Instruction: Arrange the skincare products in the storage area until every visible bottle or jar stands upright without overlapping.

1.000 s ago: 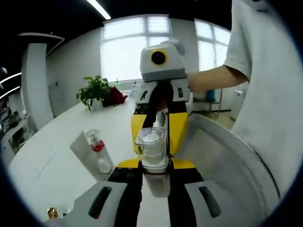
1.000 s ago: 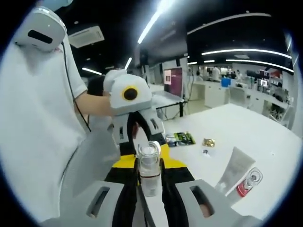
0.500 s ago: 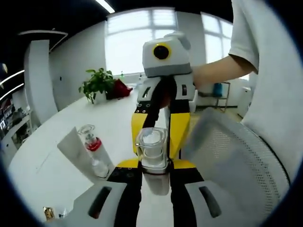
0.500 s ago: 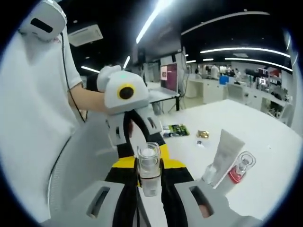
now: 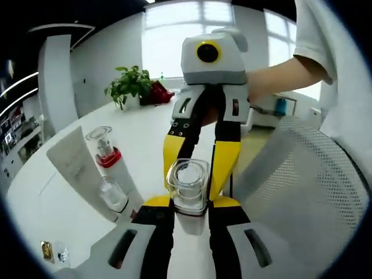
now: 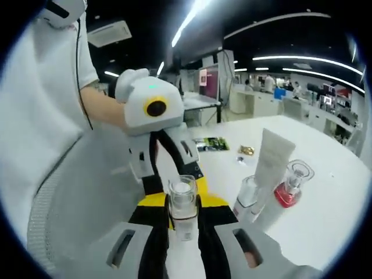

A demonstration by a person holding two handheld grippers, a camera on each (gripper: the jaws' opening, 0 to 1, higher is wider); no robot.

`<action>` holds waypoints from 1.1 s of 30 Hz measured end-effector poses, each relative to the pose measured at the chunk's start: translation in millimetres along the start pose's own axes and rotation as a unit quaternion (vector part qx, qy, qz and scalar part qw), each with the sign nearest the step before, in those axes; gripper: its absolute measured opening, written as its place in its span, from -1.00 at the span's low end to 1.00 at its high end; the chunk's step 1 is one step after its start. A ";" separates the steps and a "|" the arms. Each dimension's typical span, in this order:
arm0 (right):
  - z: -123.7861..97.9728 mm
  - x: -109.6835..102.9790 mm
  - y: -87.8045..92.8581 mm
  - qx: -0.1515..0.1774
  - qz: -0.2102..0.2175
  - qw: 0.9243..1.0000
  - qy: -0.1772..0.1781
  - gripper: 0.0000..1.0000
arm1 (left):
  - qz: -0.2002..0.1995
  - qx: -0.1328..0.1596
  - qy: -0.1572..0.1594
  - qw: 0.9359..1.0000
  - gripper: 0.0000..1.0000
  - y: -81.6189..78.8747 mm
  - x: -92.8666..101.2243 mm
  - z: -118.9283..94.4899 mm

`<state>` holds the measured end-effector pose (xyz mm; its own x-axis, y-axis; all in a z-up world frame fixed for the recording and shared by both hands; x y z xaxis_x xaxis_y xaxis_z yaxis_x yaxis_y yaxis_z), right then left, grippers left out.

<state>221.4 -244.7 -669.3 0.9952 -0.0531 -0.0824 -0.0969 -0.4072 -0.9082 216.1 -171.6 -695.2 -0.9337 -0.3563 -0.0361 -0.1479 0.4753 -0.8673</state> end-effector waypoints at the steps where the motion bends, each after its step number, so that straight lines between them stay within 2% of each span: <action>1: 0.0 2.7 4.8 -0.001 0.001 1.000 -0.001 -0.66 | -0.004 -0.003 -0.003 1.000 -0.61 2.6 -0.8 4.6; 9: -1.2 14.9 26.7 -0.002 0.014 1.000 -0.001 -0.66 | -0.027 -0.016 -0.008 0.999 -0.60 13.6 -5.6 25.2; 17: 1.2 19.2 34.3 -0.010 -0.005 1.000 -0.003 -0.66 | -0.032 -0.031 -0.013 0.999 -0.61 19.7 -7.4 33.5; 23: -0.8 24.0 34.9 -0.005 -0.016 1.000 0.004 -0.66 | -0.041 -0.030 -0.017 0.999 -0.62 19.5 -11.1 36.6; 26: -1.2 28.0 34.8 -0.006 -0.018 1.000 0.007 -0.65 | -0.045 -0.040 -0.021 0.998 -0.63 23.9 -12.7 36.4; 33: -2.2 45.4 32.8 -0.002 -0.025 1.000 0.015 -0.65 | -0.078 -0.045 -0.034 0.995 -0.40 37.9 -14.2 27.7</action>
<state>263.3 -262.5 -701.9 0.9979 -0.0593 -0.0249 -0.0472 -0.4139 -0.9091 232.7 -170.8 -741.3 -0.8729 -0.4842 0.0593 -0.3210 0.4786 -0.8173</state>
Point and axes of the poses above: the point that each gripper's makers call its tool centre point, and the gripper's own axes: z roughly forward along the fingers, x roughly to its right, y roughly out of its underside, the point moved 6 cm from there along -z, roughly backward along the fingers, and after that the axes turned 5 degrees about -y, right-handed, at the moved point
